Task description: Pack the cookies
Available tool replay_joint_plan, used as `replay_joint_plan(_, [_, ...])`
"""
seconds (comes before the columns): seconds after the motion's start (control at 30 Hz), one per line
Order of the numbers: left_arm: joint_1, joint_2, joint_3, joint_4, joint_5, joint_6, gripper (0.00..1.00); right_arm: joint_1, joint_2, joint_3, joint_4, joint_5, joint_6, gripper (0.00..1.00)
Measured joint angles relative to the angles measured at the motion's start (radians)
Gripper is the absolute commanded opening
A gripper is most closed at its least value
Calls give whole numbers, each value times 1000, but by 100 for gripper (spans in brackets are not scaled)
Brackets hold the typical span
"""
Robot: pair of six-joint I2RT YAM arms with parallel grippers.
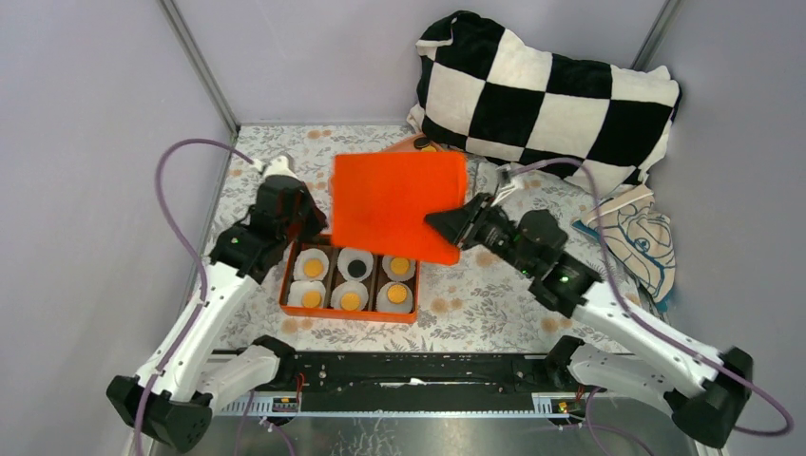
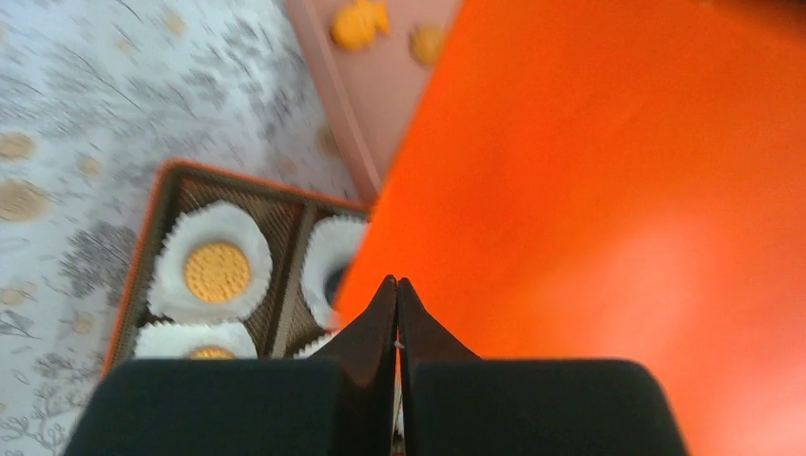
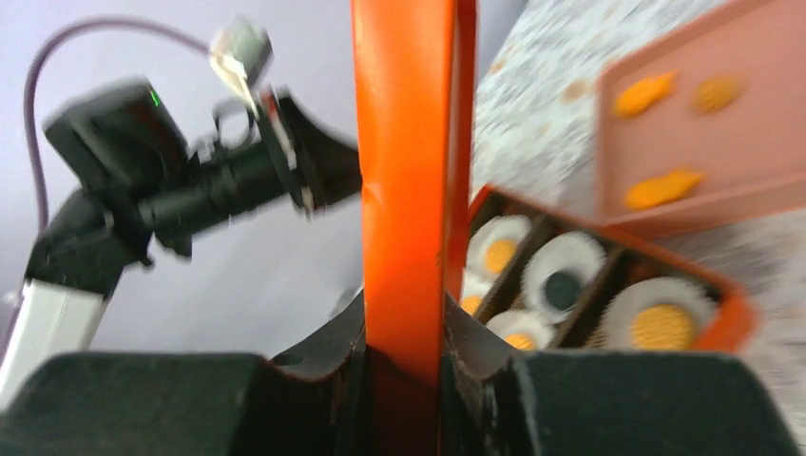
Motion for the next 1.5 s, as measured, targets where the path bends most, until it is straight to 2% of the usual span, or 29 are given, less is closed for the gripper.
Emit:
replay_joint_plan(0.1, [-100, 13, -77, -1, 14, -18, 0, -3, -90, 181, -319, 206, -167, 0])
replay_joint_plan(0.2, [-152, 57, -142, 23, 39, -46, 0, -9, -160, 335, -516, 404, -288, 0])
replay_joint_plan(0.3, [-167, 129, -185, 74, 53, -76, 0, -13, -222, 388, -607, 530, -356, 0])
replay_joint_plan(0.4, [-169, 238, -192, 127, 47, -92, 0, -14, -272, 386, -676, 593, -395, 0])
replay_joint_plan(0.53, [-169, 408, -176, 197, 44, -98, 0, -14, -264, 355, -736, 613, -423, 0])
replay_joint_plan(0.77, [-169, 647, -41, 248, 24, -95, 0, -14, -240, 321, -791, 617, -449, 0])
replay_joint_plan(1.1, [-161, 771, 49, 254, 23, -81, 0, -14, -252, 318, -793, 626, -467, 0])
replay_joint_plan(1.3, [-125, 849, 171, 250, 16, -66, 0, -14, -214, 301, -766, 597, -466, 0])
replay_joint_plan(1.5, [-101, 856, 259, 264, 13, -58, 0, -14, -171, 283, -749, 550, -462, 0])
